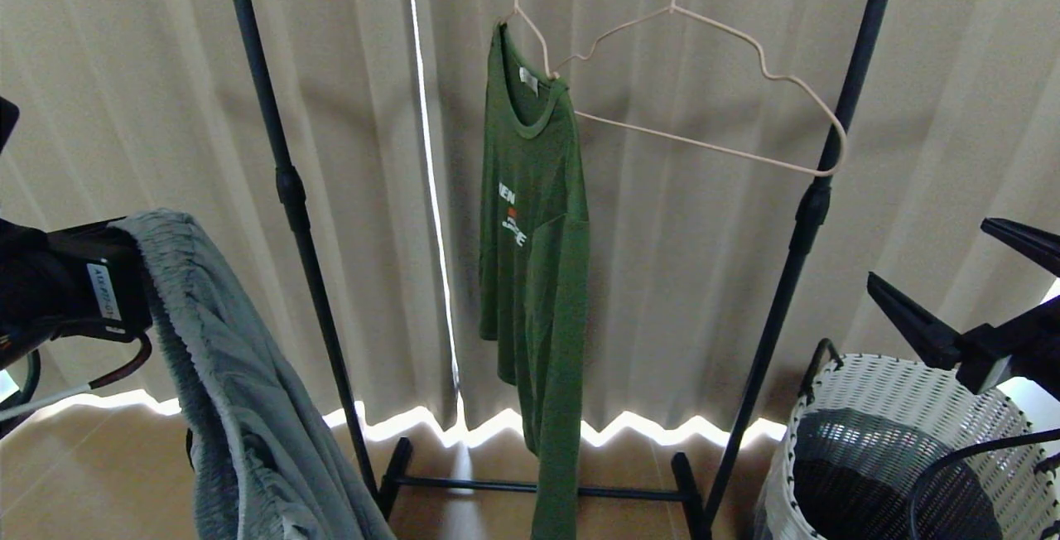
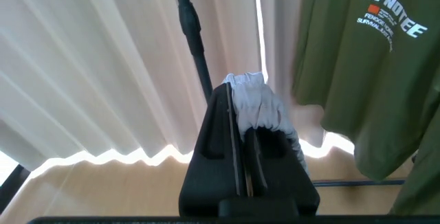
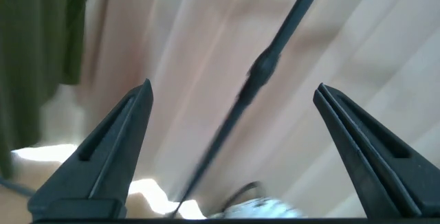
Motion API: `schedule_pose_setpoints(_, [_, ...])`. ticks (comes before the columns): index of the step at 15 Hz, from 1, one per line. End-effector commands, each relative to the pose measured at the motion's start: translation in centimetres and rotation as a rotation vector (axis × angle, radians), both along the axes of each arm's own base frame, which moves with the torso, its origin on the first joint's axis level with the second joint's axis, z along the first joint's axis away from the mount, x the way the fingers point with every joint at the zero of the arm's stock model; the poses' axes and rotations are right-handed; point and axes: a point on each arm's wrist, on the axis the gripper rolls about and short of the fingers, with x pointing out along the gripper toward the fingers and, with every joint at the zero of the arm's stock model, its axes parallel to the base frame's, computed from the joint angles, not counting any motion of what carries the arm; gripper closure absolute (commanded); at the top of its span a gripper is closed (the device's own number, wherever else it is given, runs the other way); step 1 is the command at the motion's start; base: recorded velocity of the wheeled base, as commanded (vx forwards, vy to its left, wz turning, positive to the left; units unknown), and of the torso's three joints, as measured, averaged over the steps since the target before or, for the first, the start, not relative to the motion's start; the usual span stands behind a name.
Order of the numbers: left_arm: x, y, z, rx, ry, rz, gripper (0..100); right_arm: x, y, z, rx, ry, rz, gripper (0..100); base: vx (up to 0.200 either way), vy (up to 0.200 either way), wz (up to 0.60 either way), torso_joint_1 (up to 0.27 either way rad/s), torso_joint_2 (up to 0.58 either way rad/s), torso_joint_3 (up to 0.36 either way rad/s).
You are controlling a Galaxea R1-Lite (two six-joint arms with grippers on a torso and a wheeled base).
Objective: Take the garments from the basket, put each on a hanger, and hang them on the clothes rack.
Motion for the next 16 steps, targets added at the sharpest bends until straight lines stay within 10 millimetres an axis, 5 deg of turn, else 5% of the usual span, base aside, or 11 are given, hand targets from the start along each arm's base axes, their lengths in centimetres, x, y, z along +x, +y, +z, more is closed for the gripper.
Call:
schedule_pose_setpoints(1, [-0.02, 0.02, -0.07, 0.001, 0.002, 0.002, 100, -0.15, -0.02, 0.42, 0.002, -0.020, 0.001, 0, 0.000, 0.000, 0.00, 0.000, 0.00, 0.000])
schedule_pose_setpoints(11, [0.04, -0.02, -0.26, 0.007, 0.009, 0.000, 100, -0.24, -0.03, 0.76, 0.013, -0.036, 0.003, 0, 0.000, 0.000, 0.00, 0.054, -0.07, -0.078])
schedule_pose_setpoints(16, [0.00, -0.01, -0.50, 0.012, 0.016, 0.000, 100, -0.28, -0.04, 0.75, 0.013, -0.036, 0.003, 0, 0.000, 0.000, 0.00, 0.138, -0.56, -0.244])
